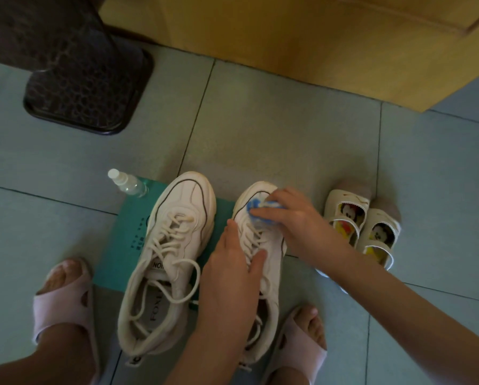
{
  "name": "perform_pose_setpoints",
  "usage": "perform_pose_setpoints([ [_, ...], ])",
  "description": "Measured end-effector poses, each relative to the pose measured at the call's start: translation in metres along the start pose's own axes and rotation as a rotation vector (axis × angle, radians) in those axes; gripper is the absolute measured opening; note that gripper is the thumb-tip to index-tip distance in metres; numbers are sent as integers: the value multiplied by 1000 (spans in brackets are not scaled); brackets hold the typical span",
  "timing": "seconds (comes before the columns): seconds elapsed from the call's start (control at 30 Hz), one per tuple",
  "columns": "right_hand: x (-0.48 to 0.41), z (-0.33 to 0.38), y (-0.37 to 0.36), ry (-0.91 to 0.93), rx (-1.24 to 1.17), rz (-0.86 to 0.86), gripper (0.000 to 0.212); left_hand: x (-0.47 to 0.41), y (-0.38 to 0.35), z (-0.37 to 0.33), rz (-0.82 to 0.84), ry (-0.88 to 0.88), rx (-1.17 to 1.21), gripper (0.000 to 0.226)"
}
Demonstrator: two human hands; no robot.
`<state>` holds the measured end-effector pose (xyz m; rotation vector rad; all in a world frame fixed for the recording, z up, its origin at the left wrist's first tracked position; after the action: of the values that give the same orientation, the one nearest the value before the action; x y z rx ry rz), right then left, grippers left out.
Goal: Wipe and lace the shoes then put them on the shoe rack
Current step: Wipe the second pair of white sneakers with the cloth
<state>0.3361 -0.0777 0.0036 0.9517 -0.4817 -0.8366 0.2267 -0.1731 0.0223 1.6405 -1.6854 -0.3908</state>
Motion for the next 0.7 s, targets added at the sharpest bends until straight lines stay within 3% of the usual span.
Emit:
perform_pose_setpoints([
  [0.1, 4, 7, 3, 68, 65, 55, 35, 1, -1, 1, -7, -5, -5, 71],
  [0.23, -7, -10, 11, 34, 225, -28, 47, -1, 0, -1, 3, 5, -35, 70],
  [0.33, -4, 3, 7, 27, 163, -20, 32, 0, 1, -2, 16, 8, -39, 70],
  [0.47, 2, 7, 4, 57, 168, 32, 36, 2, 2, -3, 18, 11, -41, 70],
  [0.6, -8, -8, 23, 79, 302, -73, 31, 0, 4, -4, 31, 18, -59, 68],
  [0.7, -8, -3, 19, 51, 217, -57, 33, 0, 3, -3, 31, 28, -50, 68],
])
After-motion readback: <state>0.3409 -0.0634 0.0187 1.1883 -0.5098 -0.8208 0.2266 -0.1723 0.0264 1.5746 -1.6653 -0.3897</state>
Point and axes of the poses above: each hand's wrist, its own x-axis away from the middle knuckle, its own y-axis out of the back of the hand, z = x × y, the point moved 3 cm from there along -x, towards the middle knuckle, and after that the axes turned 15 degrees about -y, right-handed, at the moved point
